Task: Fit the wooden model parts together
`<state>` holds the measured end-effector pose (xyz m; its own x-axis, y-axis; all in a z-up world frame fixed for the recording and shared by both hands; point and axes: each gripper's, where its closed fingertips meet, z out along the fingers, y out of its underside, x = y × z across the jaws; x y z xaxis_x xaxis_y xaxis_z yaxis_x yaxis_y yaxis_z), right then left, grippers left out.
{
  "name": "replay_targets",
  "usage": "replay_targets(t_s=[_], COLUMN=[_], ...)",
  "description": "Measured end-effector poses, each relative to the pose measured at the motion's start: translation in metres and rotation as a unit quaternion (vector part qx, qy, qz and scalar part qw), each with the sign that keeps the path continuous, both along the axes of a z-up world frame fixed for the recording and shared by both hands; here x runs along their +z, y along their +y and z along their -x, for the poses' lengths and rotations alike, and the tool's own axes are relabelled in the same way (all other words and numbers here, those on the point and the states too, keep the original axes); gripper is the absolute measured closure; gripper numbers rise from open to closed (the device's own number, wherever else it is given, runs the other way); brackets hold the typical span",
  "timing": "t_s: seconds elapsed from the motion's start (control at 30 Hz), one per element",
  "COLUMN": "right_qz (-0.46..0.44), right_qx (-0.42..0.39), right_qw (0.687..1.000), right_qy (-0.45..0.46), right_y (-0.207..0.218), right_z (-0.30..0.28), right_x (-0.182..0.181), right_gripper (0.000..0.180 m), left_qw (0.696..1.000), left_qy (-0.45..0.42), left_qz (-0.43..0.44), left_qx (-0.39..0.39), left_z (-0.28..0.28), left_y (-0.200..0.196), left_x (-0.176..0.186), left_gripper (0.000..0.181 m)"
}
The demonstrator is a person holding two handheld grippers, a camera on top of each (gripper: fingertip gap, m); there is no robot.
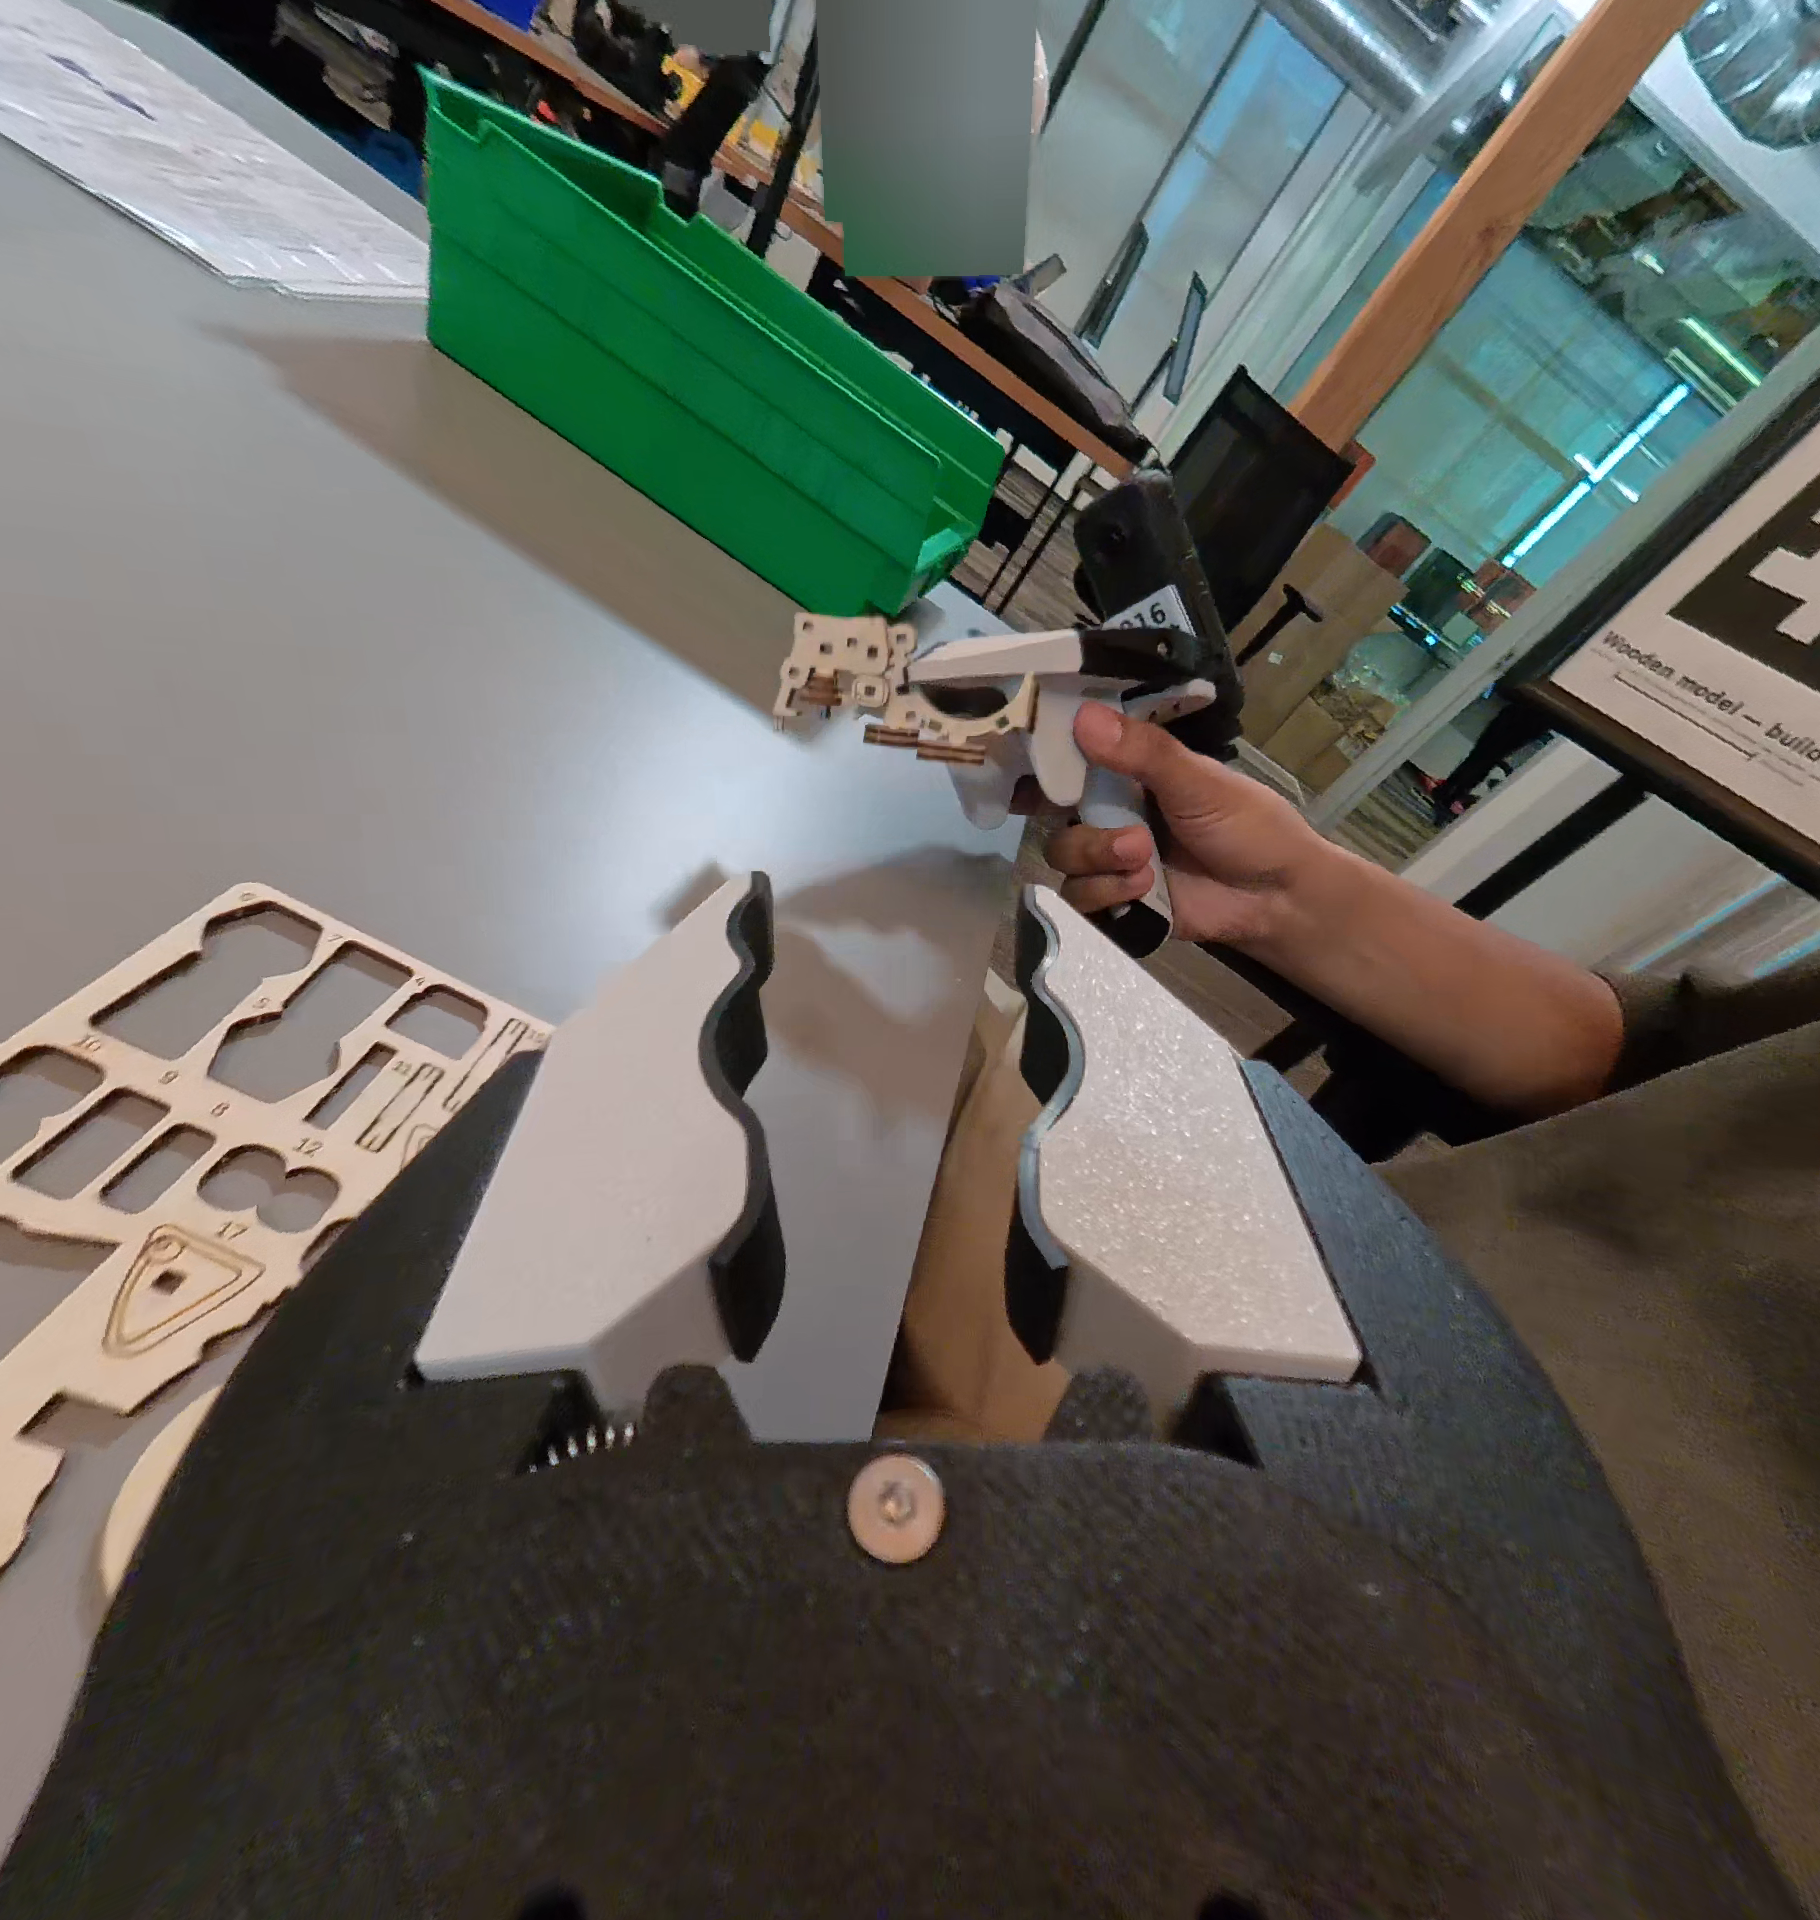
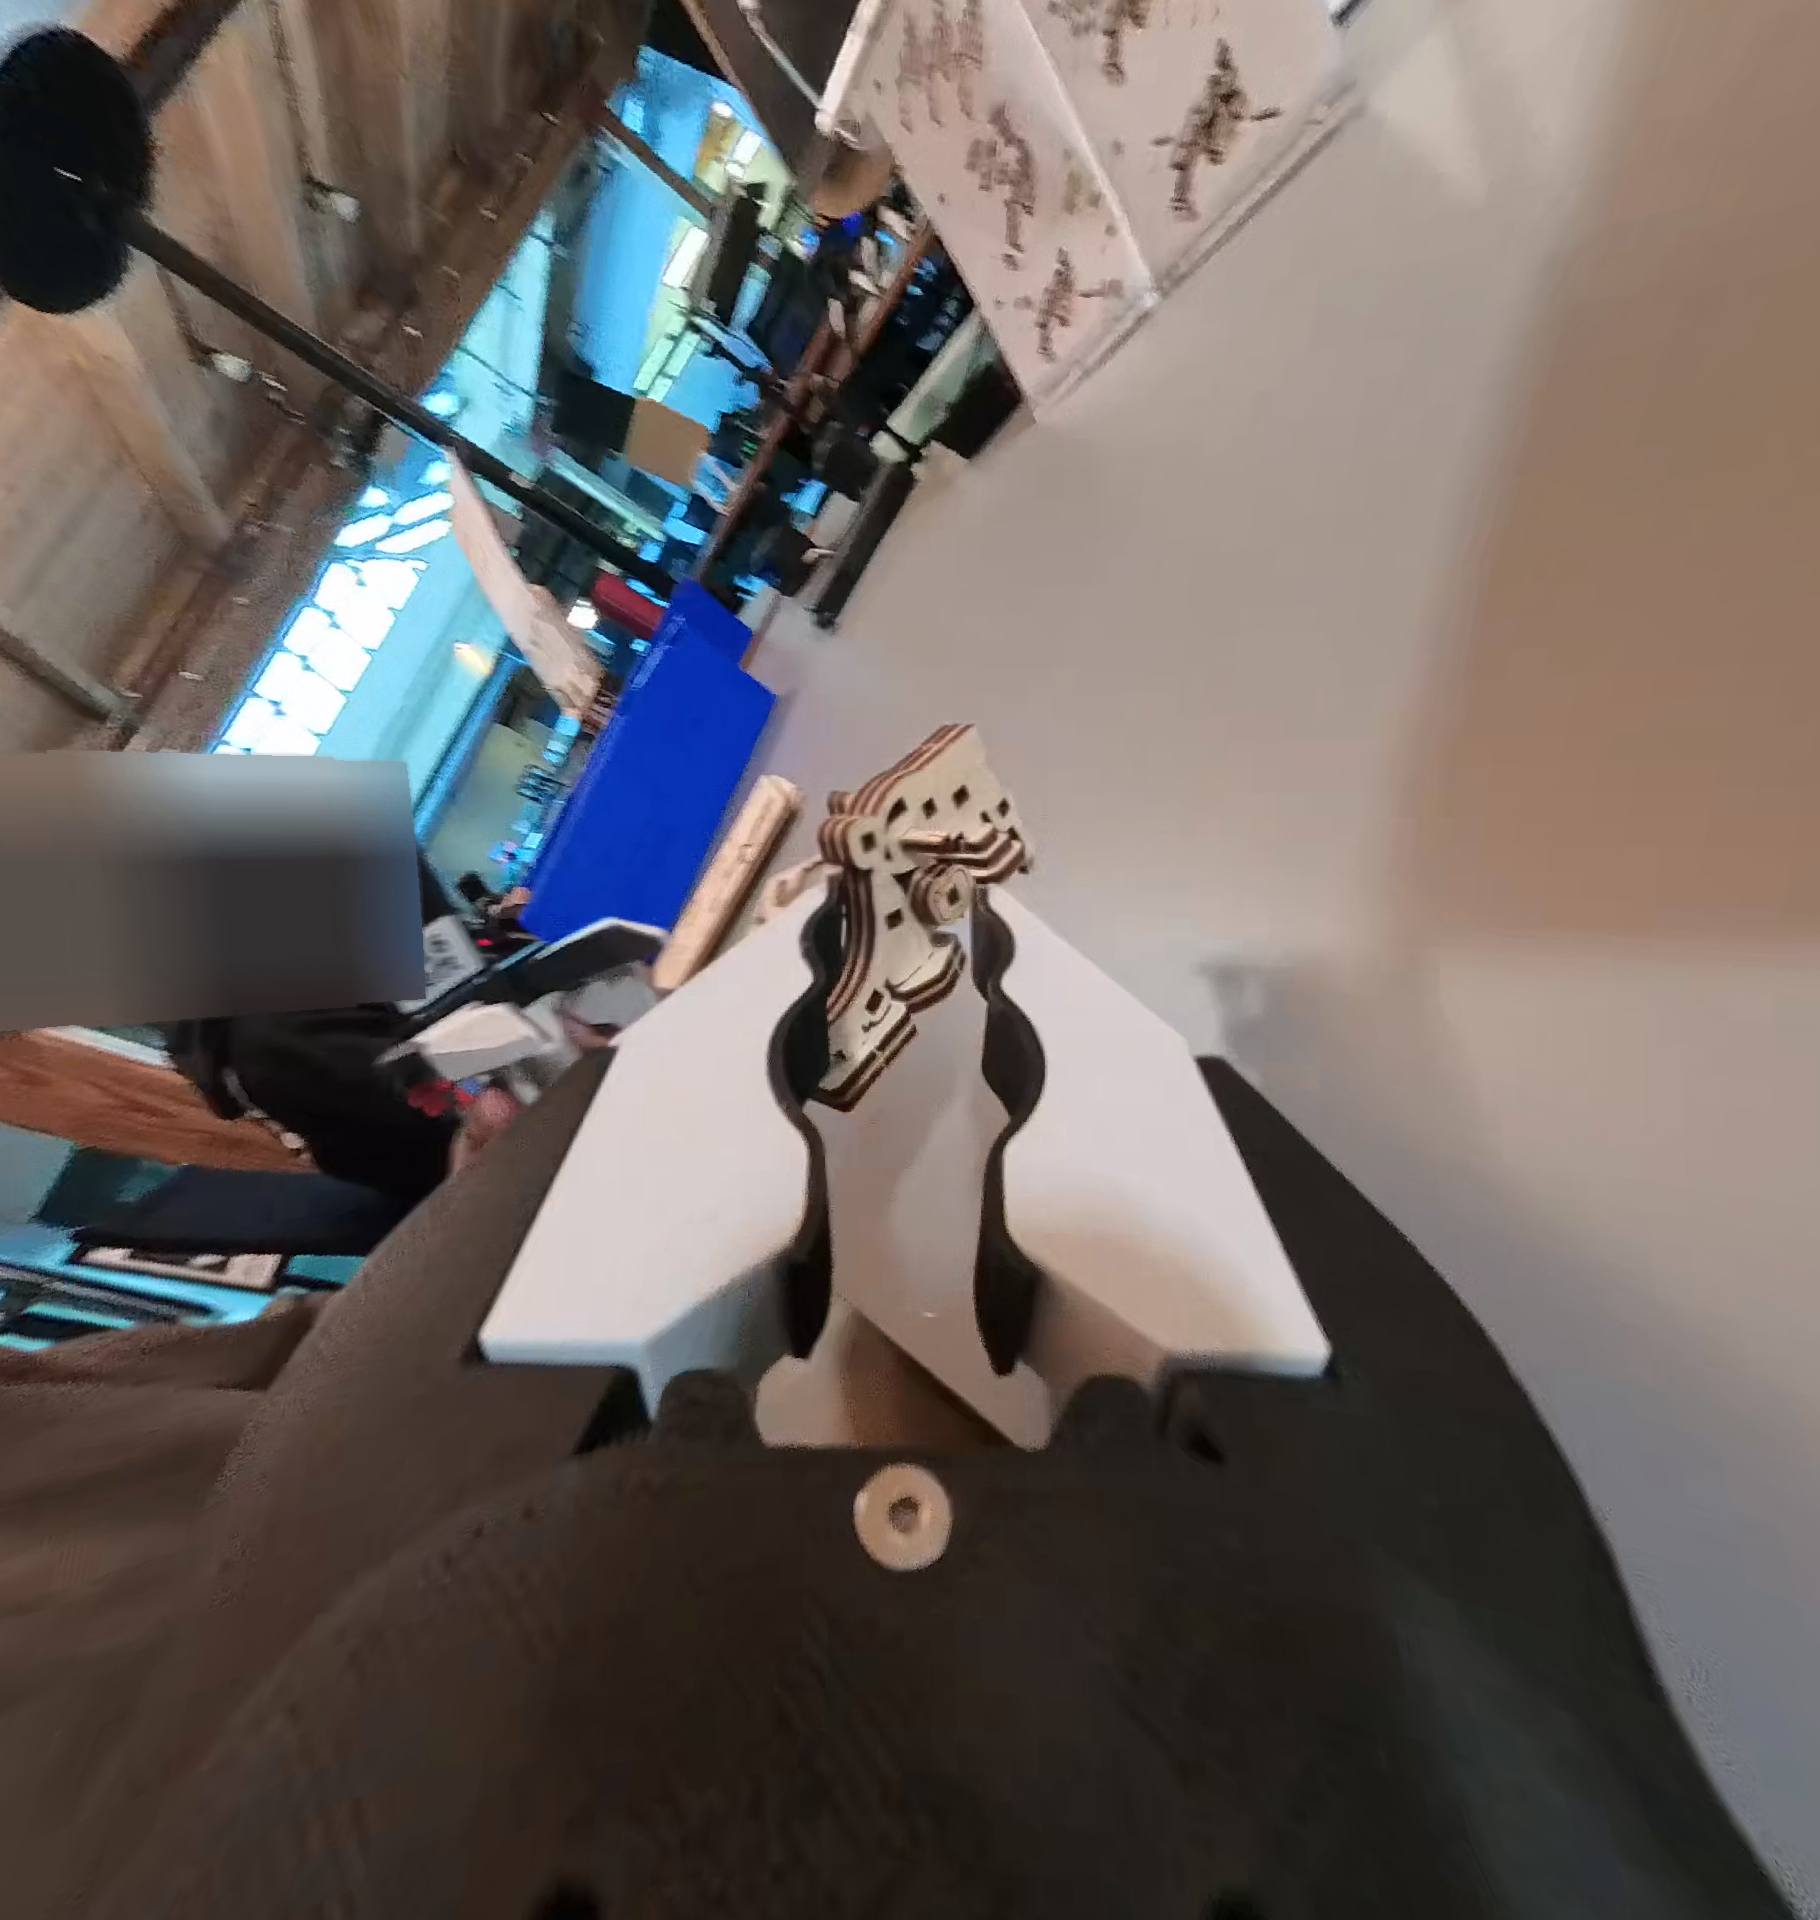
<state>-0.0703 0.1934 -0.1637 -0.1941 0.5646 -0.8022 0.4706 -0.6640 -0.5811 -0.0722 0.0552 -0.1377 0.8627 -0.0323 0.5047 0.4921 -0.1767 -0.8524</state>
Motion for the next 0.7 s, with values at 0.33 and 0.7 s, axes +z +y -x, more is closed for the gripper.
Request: replay_targets(t_s=[0.33, 0.7], right_qz=[0.186, 0.133], right_qx=[0.136, 0.097], right_qw=[0.967, 0.985], right_qy=[0.104, 0.043], right_y=[-0.071, -0.076], right_z=[-0.026, -0.016], right_x=[0.051, 0.02], right_gripper=[0.157, 0.16], left_qw=[0.985, 0.958], left_qy=[-0.132, -0.268], left_qz=[-0.035, -0.064], left_qx=[-0.108, -0.079], left_z=[-0.031, -0.005], left_y=[0.03, 0.045], left_x=[0.003, 0.001], left_gripper=[0.136, 0.146])
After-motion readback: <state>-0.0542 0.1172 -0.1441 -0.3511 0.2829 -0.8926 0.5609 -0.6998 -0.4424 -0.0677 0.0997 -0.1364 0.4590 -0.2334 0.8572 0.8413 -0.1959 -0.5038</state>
